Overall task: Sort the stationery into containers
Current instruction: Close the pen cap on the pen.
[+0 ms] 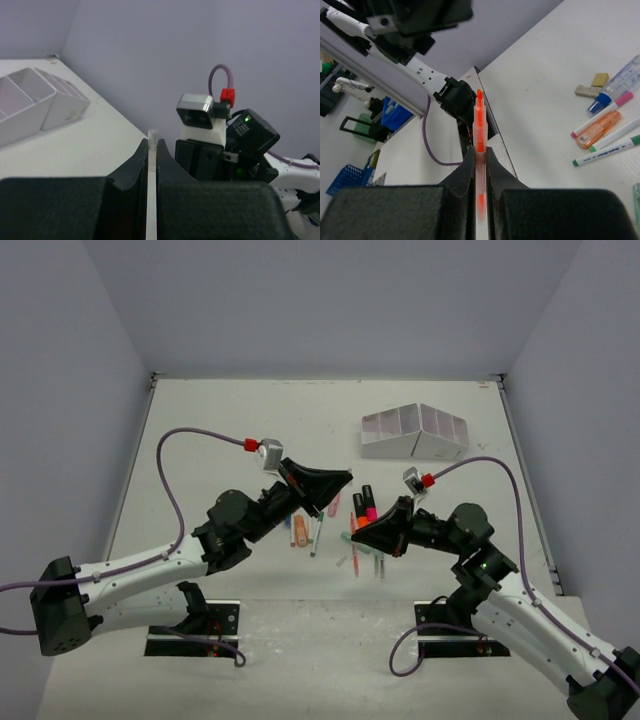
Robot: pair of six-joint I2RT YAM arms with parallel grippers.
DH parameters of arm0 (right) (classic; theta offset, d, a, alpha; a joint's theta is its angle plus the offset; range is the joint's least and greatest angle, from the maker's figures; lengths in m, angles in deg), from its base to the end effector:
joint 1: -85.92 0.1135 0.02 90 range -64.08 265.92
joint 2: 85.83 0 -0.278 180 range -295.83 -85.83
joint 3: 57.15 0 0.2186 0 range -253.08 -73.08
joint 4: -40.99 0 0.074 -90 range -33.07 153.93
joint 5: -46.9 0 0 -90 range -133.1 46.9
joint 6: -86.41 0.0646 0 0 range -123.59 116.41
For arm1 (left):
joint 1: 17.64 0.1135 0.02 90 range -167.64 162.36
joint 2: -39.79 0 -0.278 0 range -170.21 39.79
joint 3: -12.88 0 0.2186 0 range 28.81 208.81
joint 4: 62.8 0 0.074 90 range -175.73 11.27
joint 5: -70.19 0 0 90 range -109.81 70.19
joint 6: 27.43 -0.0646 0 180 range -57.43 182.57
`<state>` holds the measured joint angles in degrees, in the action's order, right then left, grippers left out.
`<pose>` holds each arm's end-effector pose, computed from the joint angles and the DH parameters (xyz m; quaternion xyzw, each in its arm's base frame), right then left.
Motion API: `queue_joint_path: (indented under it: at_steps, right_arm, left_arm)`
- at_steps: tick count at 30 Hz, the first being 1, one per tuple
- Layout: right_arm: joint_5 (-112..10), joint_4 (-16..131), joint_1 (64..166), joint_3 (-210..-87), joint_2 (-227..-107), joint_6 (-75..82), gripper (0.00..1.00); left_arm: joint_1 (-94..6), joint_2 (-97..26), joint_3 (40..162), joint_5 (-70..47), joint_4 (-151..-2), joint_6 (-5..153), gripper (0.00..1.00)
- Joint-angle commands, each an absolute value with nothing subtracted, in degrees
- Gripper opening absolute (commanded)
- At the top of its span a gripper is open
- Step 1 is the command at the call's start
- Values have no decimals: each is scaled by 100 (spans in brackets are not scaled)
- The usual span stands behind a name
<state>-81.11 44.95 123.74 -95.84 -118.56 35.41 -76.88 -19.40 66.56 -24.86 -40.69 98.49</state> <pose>0.0770 0.1101 0.2909 -0.2275 0.6592 0.5998 0.3924 0.1214 -0.1928 0.3708 0.0861 0.5919 -0.5736 0.5598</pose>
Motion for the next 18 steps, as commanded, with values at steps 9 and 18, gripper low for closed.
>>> queue_joint_path:
  at_steps: [9,18]
  right_arm:
    - [-7103,4575,12618,-10026,-11677,3275,0]
    - [-7034,4603,12618,-10050,-11607,3192,0]
  left_arm:
    - [-7653,-2145,6546,-1768,-3024,10083,0]
    - [-7653,-2278,6458,-1595,-2924,10098,0]
